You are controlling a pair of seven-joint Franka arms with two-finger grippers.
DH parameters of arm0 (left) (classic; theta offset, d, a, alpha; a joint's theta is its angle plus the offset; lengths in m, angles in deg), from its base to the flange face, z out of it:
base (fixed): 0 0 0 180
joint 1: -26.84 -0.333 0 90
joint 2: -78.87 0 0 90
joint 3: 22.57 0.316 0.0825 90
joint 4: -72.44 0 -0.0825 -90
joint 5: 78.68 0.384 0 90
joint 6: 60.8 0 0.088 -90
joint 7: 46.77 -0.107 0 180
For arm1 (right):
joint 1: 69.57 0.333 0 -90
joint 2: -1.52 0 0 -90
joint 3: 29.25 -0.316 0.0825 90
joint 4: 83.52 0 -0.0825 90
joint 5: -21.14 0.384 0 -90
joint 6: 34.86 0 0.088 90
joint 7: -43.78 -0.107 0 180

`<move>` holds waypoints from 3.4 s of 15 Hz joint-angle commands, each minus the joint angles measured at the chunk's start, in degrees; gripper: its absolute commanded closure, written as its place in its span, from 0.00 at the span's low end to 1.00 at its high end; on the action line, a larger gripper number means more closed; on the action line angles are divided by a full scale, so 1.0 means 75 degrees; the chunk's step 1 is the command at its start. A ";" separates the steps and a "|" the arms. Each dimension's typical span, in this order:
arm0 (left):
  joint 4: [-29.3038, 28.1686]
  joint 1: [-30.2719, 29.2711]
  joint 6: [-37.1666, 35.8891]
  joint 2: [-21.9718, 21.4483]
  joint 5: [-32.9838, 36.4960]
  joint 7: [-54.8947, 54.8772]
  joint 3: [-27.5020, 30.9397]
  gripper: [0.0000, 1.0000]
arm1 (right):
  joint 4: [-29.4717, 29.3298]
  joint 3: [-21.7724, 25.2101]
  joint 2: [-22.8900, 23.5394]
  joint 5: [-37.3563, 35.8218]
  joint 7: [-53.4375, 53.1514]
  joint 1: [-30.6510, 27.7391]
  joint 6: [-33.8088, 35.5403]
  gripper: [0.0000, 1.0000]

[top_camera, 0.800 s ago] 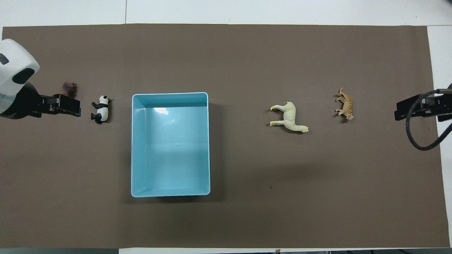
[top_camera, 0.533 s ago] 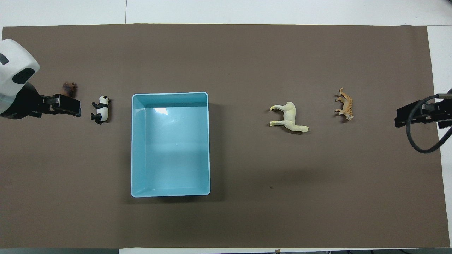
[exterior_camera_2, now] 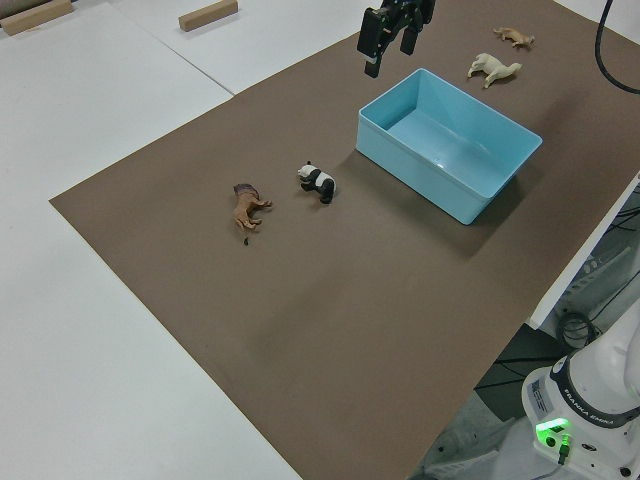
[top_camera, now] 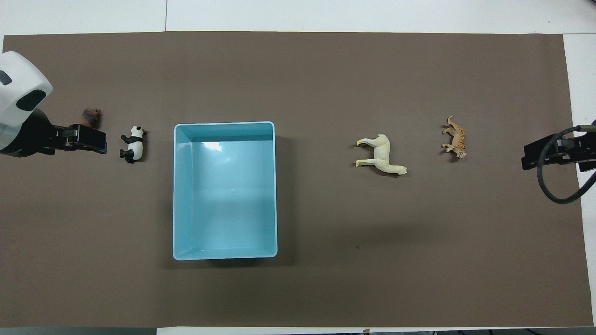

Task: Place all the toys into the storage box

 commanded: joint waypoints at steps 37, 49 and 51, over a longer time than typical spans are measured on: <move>-0.3260 -0.0782 0.6531 0.2171 0.0259 -0.0056 0.0038 0.00 | 0.3118 -0.0106 0.2838 0.0034 0.0217 -0.0107 -0.8053 0.00; -0.3236 -0.0759 0.6848 0.2429 0.0259 -0.0056 0.0038 0.32 | 0.3282 -0.0094 0.2920 0.0034 0.0205 -0.0224 -0.8124 0.30; -0.3236 -0.0758 0.6790 0.2429 0.0259 -0.0010 0.0038 0.53 | 0.3317 -0.0094 0.2932 0.0034 0.0205 -0.0224 -0.8298 0.58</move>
